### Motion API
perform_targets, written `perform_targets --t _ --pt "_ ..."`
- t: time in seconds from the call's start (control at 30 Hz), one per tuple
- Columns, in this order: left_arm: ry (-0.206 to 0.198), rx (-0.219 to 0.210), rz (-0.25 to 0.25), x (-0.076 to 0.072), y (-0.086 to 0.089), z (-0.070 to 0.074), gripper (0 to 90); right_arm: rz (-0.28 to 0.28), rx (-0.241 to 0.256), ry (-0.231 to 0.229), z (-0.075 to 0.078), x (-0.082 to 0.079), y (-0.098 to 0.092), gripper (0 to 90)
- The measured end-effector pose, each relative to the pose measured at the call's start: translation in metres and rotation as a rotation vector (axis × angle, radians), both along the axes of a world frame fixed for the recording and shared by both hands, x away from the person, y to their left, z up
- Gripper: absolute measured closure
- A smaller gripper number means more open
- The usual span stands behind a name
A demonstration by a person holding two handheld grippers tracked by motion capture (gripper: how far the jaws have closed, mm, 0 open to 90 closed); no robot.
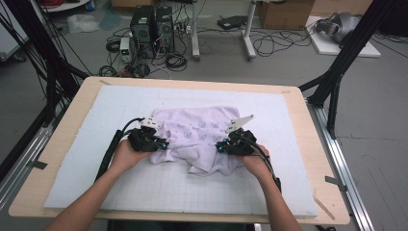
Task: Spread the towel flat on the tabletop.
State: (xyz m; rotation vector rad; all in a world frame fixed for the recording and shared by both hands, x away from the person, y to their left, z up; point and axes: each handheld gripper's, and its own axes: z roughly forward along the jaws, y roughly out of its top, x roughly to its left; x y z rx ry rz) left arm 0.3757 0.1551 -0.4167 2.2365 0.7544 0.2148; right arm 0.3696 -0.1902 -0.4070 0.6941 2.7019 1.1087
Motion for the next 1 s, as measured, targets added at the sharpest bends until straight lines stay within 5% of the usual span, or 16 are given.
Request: perform_targets --t 0.17,0.3,0.47,0.6,0.77,0.83,0.93,1.0 --pt "-0.041 -0.046 0.017 -0.012 0.015 0.019 58.8 -0.031 0.05 -0.059 0.013 -0.013 -0.008 75.4" --pt "-0.1 -0.073 0.012 -0.031 0.025 0.03 52.5 -0.038 0.088 -0.12 0.029 -0.035 -0.015 73.2" --pt "-0.127 -0.079 -0.045 -0.049 0.034 0.026 64.8 -0.022 0.142 -0.133 0.025 -0.065 -0.021 71.0" --pt "-0.085 -0.036 -0.083 -0.048 0.025 0.009 71.8 -0.004 0.097 -0.09 0.004 -0.071 -0.003 62.0" --pt "-0.035 0.078 -0.091 -0.039 0.007 -0.014 58.2 0.006 0.014 -0.067 -0.013 -0.063 0.023 54.1" --pt "-0.039 0.061 -0.09 -0.037 0.007 -0.018 62.9 0.009 0.0 -0.058 -0.019 -0.061 0.029 57.2" --pt "-0.039 0.061 -0.102 -0.038 0.007 -0.017 84.4 0.028 -0.03 -0.062 -0.026 -0.061 0.033 70.4" --pt "-0.035 0.071 -0.115 -0.039 0.008 -0.016 87.2 0.061 -0.044 -0.057 -0.031 -0.062 0.034 82.0"
